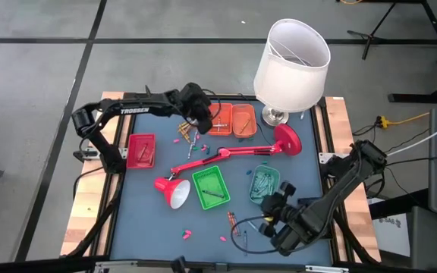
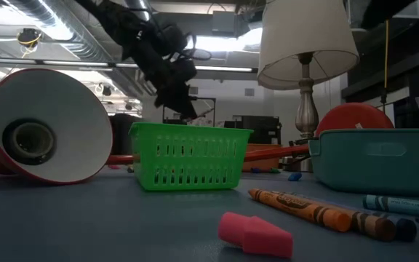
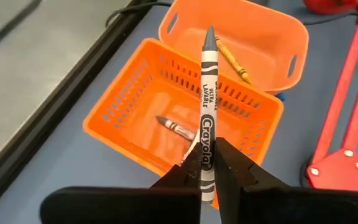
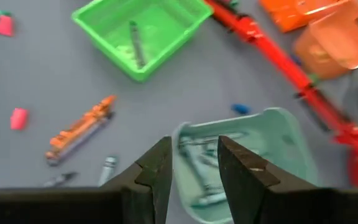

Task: Sort crayons
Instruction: Put the gray crayon into the orange bin, then put the green crayon into the light green bin

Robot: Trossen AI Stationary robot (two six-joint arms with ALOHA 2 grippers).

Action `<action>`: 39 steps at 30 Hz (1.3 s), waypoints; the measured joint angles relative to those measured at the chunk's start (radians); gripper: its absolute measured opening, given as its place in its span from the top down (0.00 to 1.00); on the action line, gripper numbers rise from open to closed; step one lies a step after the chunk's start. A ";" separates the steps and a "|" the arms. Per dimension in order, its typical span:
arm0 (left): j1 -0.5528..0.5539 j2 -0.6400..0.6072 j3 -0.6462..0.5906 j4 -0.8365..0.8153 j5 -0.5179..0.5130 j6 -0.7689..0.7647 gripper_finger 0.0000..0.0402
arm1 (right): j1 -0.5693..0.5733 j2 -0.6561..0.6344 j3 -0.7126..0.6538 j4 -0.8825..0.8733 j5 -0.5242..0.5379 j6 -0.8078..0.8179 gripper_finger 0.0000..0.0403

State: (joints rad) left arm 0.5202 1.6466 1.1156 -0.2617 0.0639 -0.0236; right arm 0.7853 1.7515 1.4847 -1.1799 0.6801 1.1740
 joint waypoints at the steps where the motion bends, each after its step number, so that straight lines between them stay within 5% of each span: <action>1: -0.008 0.000 0.000 0.003 -0.015 -0.001 0.98 | 0.000 0.000 -0.014 0.040 -0.007 0.000 0.69; 15: -0.052 0.091 -0.002 0.071 -0.119 0.007 0.88 | 0.000 0.000 -0.188 0.445 -0.253 0.000 0.69; 27: -0.051 0.114 -0.002 0.091 -0.108 0.008 0.75 | 0.000 0.000 -0.334 0.685 -0.264 0.000 0.69; 39: -0.051 0.114 -0.002 0.091 -0.107 0.008 0.74 | 0.000 0.006 -0.436 0.793 -0.265 0.000 0.69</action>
State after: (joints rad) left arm 0.4690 1.7607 1.1137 -0.1707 -0.0433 -0.0155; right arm 0.7853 1.7578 1.0489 -0.3866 0.4155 1.1735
